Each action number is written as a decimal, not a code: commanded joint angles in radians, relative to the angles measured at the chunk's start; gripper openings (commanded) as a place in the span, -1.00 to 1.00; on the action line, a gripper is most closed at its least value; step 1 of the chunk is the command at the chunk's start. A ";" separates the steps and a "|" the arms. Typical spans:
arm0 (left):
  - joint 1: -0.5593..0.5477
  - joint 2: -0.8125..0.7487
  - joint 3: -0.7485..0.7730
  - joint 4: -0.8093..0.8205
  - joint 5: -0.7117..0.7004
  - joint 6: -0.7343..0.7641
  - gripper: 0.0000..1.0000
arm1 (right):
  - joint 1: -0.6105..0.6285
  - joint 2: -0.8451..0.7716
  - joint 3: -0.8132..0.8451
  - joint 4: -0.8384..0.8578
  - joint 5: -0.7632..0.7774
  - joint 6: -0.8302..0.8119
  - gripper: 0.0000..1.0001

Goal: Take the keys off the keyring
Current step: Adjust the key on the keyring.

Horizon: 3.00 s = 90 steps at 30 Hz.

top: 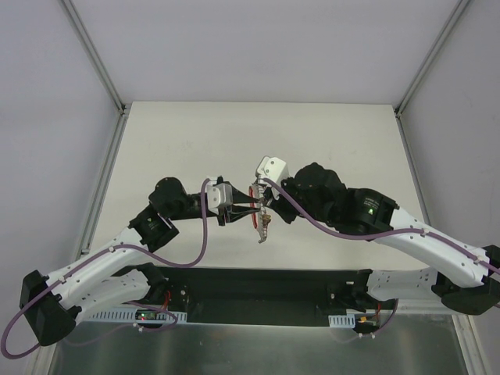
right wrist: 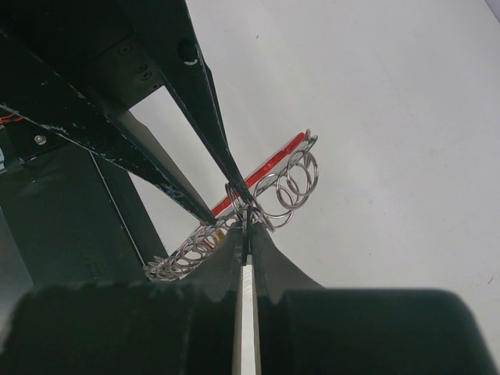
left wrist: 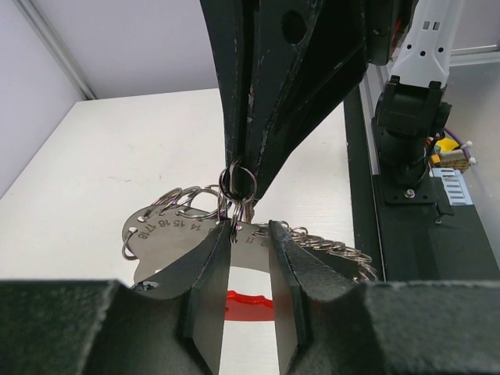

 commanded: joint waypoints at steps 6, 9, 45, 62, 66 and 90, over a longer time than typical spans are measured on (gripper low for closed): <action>-0.006 -0.005 0.049 0.010 0.035 0.035 -0.64 | 0.001 -0.034 0.004 0.054 -0.027 0.011 -0.98; -0.007 0.000 0.061 -0.010 0.035 0.047 -0.93 | 0.001 -0.032 0.005 0.053 -0.034 0.008 -0.98; 0.042 0.089 -0.035 0.583 0.255 -0.388 -1.00 | 0.001 -0.143 -0.185 0.166 -0.033 0.034 -0.98; 0.042 0.234 -0.017 0.975 0.448 -0.505 -1.00 | 0.001 -0.210 -0.211 0.214 -0.110 0.020 -0.98; 0.046 0.294 0.038 0.946 0.521 -0.481 -1.00 | 0.001 -0.247 -0.209 0.237 -0.108 0.002 -0.98; 0.045 0.351 0.179 0.702 0.627 -0.329 -1.00 | 0.001 -0.367 -0.306 0.257 -0.134 -0.034 -0.98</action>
